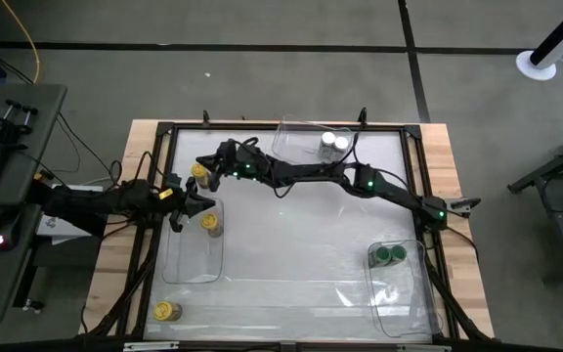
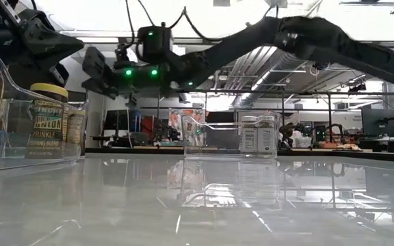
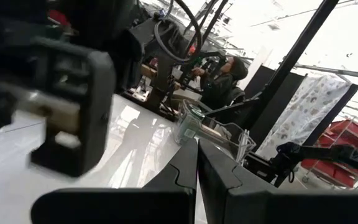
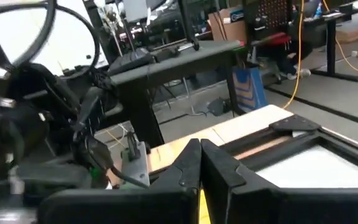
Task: Sort spices by type
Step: Put the top yellow seasoning bottle into the left transparent bin
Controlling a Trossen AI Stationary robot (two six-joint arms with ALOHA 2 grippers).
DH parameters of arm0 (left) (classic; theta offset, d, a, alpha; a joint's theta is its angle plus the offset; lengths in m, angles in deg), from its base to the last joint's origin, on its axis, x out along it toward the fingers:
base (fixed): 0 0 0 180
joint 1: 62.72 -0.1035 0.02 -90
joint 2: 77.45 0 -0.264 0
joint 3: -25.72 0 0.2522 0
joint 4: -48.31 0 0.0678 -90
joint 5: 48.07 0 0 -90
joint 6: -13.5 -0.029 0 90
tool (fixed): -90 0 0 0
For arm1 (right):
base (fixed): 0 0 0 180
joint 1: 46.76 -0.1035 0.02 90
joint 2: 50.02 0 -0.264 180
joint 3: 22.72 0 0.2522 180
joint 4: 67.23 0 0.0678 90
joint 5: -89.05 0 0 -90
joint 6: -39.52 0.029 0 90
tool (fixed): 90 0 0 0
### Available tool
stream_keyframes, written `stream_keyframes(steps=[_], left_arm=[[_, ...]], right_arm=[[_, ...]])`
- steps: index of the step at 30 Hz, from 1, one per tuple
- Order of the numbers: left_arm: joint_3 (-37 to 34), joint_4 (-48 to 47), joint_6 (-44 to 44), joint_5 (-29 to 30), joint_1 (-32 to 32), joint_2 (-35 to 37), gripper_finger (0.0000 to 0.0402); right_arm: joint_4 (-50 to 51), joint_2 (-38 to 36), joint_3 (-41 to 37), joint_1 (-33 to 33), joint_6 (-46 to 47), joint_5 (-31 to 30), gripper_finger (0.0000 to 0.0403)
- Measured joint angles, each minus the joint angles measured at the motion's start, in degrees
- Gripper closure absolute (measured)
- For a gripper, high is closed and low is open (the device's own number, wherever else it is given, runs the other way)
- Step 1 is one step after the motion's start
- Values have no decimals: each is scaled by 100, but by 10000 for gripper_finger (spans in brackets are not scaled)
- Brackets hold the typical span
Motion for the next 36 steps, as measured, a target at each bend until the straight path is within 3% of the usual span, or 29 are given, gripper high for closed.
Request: stream_keyframes(steps=[3,5,36], left_arm=[[0,0,-1,-2,1,1,401],[0,10,-1,-4,0,-2,401],[0,-30,-1,0,0,-33,401]], right_arm=[[372,357,600,0,-54,13,402],[-10,322,329,-2,-10,-19,403],[676,391,255,-66,-513,-4,403]])
